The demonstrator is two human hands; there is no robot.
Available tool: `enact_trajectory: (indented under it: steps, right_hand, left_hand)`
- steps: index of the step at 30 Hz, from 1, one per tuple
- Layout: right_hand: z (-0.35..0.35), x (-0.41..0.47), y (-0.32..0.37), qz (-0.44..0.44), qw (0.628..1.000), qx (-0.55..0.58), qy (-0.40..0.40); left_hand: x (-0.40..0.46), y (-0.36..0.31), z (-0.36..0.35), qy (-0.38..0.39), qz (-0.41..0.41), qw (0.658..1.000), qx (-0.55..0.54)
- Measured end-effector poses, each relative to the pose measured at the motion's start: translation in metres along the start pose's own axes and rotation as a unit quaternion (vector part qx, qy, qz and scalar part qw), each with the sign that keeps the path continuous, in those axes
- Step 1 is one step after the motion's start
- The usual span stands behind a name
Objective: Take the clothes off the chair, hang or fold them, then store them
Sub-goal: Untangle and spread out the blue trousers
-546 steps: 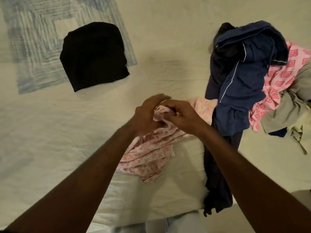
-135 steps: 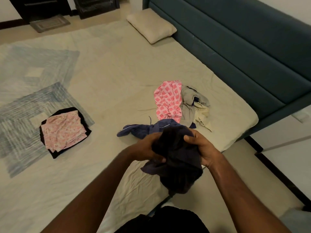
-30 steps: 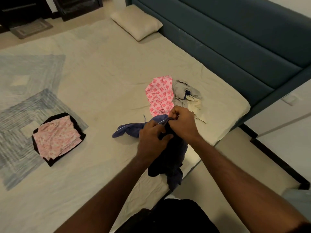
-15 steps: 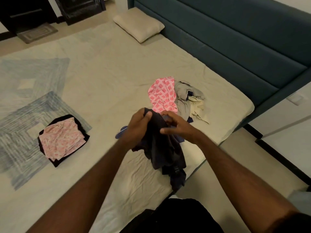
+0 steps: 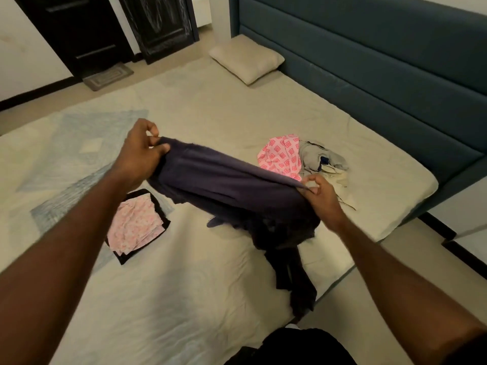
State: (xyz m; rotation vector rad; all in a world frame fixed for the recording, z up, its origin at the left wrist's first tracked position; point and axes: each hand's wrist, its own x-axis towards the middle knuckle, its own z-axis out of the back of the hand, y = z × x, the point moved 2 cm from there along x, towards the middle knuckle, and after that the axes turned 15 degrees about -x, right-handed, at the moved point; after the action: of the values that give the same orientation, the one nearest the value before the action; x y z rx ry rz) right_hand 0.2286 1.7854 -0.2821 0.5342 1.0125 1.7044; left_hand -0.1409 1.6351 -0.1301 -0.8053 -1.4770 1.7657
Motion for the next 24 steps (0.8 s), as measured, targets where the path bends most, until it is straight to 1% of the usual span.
enact_trajectory:
  steps: [1,2,3,4,5,7,8,10,11,12,13,15,16,17,19,20,21,22,23,24]
  right_hand:
    - [0.01,0.007,0.009,0.034,0.996,-0.078,0.031]
    - [0.017,0.012,0.02,0.071,0.981,-0.171,0.065]
    - [0.021,0.016,0.029,0.117,0.953,-0.266,0.089]
    - [0.025,0.019,0.039,0.17,0.916,-0.349,0.096]
    - [0.027,0.022,0.045,0.224,0.88,-0.407,0.093]
    - [0.03,0.027,0.052,0.323,0.821,-0.463,0.079]
    - [0.031,0.028,0.049,0.363,0.794,-0.483,0.072]
    - [0.034,0.029,0.04,0.419,0.746,-0.514,0.066]
    - [0.035,0.029,0.037,0.435,0.733,-0.518,0.068]
    - [0.037,0.029,0.034,0.443,0.736,-0.507,0.075]
    - [0.038,0.028,0.031,0.443,0.753,-0.479,0.085]
    - [0.04,0.027,0.031,0.417,0.807,-0.41,0.083]
    - [0.041,0.028,0.031,0.394,0.832,-0.385,0.067]
    - [0.041,0.03,0.03,0.366,0.853,-0.368,0.047]
    - [0.036,0.031,0.031,0.297,0.903,-0.31,0.012]
    - [0.034,0.031,0.032,0.253,0.933,-0.256,-0.002]
    - [0.03,0.03,0.036,0.203,0.961,-0.188,-0.009]
    - [0.027,0.026,0.042,0.153,0.982,-0.114,-0.005]
    - [0.025,0.021,0.048,0.12,0.992,-0.046,0.006]
    - [0.024,0.017,0.054,0.108,0.994,0.001,0.019]
  left_hand:
    - [0.0,0.003,0.011,0.01,0.013,0.999,0.046]
    - [-0.001,0.007,0.019,0.022,0.026,0.997,0.07]
    - [-0.003,0.009,0.023,0.036,0.036,0.996,0.08]
    - [-0.005,0.008,0.025,0.054,0.045,0.994,0.078]
    - [-0.009,0.006,0.025,0.079,0.059,0.993,0.07]
    - [-0.015,0.001,0.028,0.147,0.102,0.982,0.068]
    - [-0.018,0.0,0.031,0.18,0.118,0.973,0.087]
    - [-0.027,0.002,0.035,0.245,0.127,0.948,0.158]
    - [-0.031,0.005,0.035,0.27,0.115,0.934,0.206]
    - [-0.032,0.011,0.034,0.286,0.094,0.916,0.265]
    - [-0.033,0.018,0.033,0.3,0.068,0.894,0.325]
    - [-0.035,0.035,0.029,0.307,0.031,0.851,0.425]
    - [-0.036,0.042,0.027,0.296,0.011,0.838,0.458]
    - [-0.036,0.047,0.026,0.281,-0.02,0.835,0.473]
    - [-0.036,0.047,0.025,0.254,-0.097,0.846,0.458]
    - [-0.034,0.046,0.026,0.238,-0.12,0.858,0.439]
    - [-0.033,0.04,0.029,0.213,-0.128,0.875,0.415]
    - [-0.03,0.032,0.033,0.181,-0.116,0.9,0.378]
    - [-0.03,0.023,0.036,0.151,-0.096,0.931,0.317]
    - [-0.029,0.014,0.039,0.124,-0.083,0.957,0.249]
